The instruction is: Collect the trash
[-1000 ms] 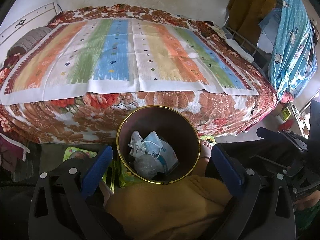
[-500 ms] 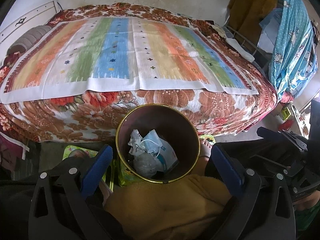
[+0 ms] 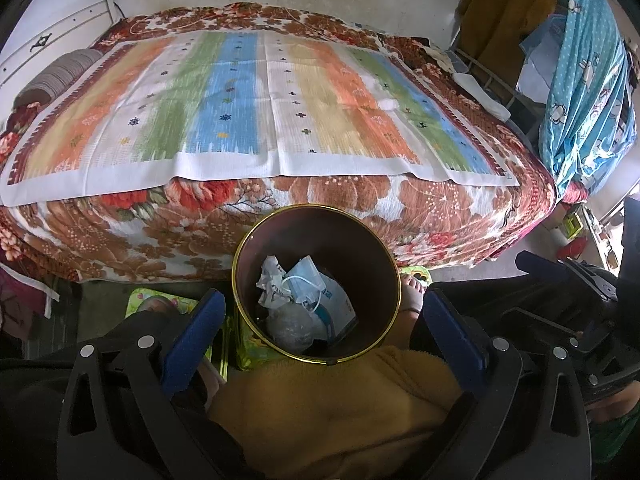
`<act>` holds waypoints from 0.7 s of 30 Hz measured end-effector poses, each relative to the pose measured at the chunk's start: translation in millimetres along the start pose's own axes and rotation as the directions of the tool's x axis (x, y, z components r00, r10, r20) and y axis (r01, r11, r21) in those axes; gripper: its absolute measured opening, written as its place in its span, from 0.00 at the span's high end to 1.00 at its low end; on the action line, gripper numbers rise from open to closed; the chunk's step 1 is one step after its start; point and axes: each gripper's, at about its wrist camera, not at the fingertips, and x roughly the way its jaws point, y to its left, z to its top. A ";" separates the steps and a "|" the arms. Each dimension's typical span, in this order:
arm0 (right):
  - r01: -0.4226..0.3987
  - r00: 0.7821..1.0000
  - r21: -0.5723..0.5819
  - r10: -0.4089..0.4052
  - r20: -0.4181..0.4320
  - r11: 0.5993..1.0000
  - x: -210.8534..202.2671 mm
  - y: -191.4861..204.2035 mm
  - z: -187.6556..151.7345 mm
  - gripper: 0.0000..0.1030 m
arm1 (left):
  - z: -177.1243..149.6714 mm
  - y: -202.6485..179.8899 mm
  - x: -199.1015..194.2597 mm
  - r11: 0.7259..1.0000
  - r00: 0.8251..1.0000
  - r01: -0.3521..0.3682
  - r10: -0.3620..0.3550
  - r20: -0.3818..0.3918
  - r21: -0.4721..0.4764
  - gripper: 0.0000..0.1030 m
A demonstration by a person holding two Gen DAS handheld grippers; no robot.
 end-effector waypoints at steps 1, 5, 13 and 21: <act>0.000 1.000 0.000 0.000 0.000 1.000 0.0 0.0 0.0 0.08 | 0.6 0.2 0.0 1.000 1.000 -0.001 0.001 0.000 -0.001 0.06; 0.000 1.000 0.002 0.000 0.000 1.000 0.1 0.2 0.1 0.08 | 0.8 0.1 0.1 1.000 1.000 -0.001 0.001 -0.001 -0.001 0.06; 0.001 1.000 -0.001 -0.001 -0.001 1.000 0.0 0.4 0.3 0.08 | 1.1 -0.5 0.2 1.000 1.000 -0.001 0.001 -0.002 -0.001 0.06; 0.001 1.000 0.001 -0.001 0.000 1.000 0.0 1.2 0.4 0.08 | -0.3 -1.3 0.5 1.000 1.000 -0.003 0.003 -0.004 -0.003 0.06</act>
